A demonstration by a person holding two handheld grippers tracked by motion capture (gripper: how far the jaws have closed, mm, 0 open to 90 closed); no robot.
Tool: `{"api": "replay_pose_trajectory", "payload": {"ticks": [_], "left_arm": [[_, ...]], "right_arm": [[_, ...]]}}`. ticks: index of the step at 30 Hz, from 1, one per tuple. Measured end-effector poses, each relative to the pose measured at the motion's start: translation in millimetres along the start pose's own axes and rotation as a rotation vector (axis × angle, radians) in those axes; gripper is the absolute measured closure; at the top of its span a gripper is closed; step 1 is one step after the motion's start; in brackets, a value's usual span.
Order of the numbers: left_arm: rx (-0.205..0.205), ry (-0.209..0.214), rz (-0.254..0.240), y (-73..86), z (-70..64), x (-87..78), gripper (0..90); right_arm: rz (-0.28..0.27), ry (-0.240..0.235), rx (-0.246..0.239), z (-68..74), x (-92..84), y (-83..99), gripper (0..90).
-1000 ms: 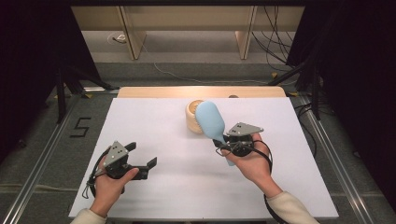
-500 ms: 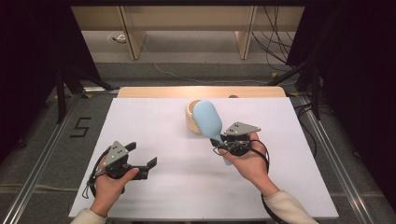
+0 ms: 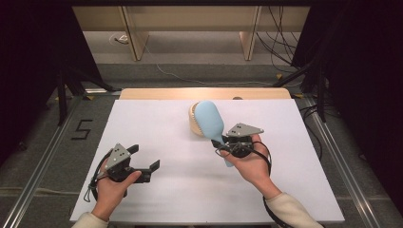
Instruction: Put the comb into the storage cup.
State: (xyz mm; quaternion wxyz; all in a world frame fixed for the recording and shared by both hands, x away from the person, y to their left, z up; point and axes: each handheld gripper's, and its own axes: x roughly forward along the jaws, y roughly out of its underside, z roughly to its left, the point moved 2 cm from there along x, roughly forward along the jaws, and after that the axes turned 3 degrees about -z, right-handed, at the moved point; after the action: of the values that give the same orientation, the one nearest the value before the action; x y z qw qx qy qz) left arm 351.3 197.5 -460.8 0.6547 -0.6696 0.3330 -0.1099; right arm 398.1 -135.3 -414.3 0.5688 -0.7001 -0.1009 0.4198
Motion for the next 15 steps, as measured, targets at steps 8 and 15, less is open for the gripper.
{"api": "replay_pose_trajectory", "payload": {"ticks": [8, 15], "left_arm": [[0.0, 0.001, 0.0, 0.0, -0.1, 0.1, 0.0], [0.0, 0.001, 0.001, 0.1, -0.1, 0.2, 0.0]], "right_arm": [[-0.012, -0.001, 0.005, 0.8, 2.7, -1.3, 70.5], [-0.024, -0.004, 0.009, 2.3, 4.6, -3.1, 70.5]]}}
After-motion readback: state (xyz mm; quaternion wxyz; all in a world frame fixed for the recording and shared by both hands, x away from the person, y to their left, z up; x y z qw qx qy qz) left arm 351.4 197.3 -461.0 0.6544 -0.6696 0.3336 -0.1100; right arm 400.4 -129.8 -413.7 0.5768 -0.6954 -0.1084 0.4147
